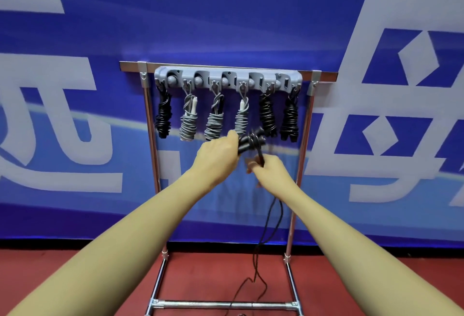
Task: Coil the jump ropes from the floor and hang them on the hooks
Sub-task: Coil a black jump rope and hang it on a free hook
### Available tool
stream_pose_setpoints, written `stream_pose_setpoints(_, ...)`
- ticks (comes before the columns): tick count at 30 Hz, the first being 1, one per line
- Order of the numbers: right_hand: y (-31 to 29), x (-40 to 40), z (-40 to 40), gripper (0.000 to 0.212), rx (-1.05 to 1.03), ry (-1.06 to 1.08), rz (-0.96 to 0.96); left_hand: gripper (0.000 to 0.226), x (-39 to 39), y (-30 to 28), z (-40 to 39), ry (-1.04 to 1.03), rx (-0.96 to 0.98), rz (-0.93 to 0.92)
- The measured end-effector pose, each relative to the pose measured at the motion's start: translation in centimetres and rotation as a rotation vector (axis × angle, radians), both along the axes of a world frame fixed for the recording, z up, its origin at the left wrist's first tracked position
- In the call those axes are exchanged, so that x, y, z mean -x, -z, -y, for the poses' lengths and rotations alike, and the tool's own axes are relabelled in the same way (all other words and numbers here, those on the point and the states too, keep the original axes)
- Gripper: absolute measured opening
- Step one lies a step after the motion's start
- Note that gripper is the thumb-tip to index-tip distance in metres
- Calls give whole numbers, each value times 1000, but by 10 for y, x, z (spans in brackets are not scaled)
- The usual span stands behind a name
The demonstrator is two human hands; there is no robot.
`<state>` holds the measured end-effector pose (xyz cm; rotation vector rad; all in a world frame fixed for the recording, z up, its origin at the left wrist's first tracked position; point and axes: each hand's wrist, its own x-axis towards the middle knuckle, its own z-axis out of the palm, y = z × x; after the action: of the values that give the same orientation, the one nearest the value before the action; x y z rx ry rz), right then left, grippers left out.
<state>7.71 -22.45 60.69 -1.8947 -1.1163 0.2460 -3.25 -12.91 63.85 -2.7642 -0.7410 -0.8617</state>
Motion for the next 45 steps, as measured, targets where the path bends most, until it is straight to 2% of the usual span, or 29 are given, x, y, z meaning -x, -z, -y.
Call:
stream_pose_setpoints(4, -2, 9, -1, 30, 98, -84, 19, 17, -9, 5, -7, -132, 89, -23)
stream_pose_setpoints(7, -6, 8, -4, 25, 206, -104, 109, 14, -14, 6, -4, -196, 158, -83)
stream_pose_setpoints(10, -5, 7, 0, 17, 285, -155, 216, 22, -17, 11, -7, -263, 174, -168)
stream_pose_setpoints(13, -8, 5, 9, 14, 376, -149, 556, 24, -15, 21, -12, -278, 91, -304)
stream_pose_setpoints(15, -14, 7, 12, 18, 358, -116, 842, 22, -11, 27, -14, -248, 18, -396)
stream_pose_setpoints(17, -21, 10, 12, 22, 281, -88, 1017, 21, -9, 28, -15, -197, -57, -452)
stream_pose_setpoints(19, -26, 11, 10, 20, 195, 4, 957, 19, -7, 24, -14, -136, -147, -502)
stream_pose_setpoints(22, -38, 6, 6, 11, 82, 143, 576, 15, -3, 18, -11, -44, -283, -556)
stream_pose_setpoints(24, -41, 2, 3, 17, 39, 157, 380, 13, 1, 15, -9, -17, -321, -552)
stream_pose_setpoints(26, -40, -2, 0, 24, 40, 165, 318, 10, 3, 15, -11, 42, -335, -529)
stream_pose_setpoints(28, -38, -8, -2, 26, 35, 161, 261, 5, 8, 14, -14, 216, -396, -400)
stream_pose_setpoints(29, -37, -11, -3, 27, 24, 151, 221, 11, 12, 12, -15, 297, -437, -337)
stream_pose_setpoints(33, -32, -15, -3, 28, -9, 129, 105, 10, 18, 3, -24, 455, -518, -122)
stream_pose_setpoints(36, -25, -13, -8, 31, 7, 126, 81, 7, 13, -2, -18, 477, -437, -2)
stream_pose_setpoints(38, -19, -11, -11, 30, 28, 121, 79, 13, 9, -5, -8, 366, -302, 70)
stream_pose_setpoints(41, -19, -5, -9, 24, 12, 64, 18, 17, 4, -15, 7, 87, 3, 3)
stream_pose_setpoints(45, -22, 4, -6, 15, 12, -56, 22, 19, -8, -15, 12, -55, 193, 34)
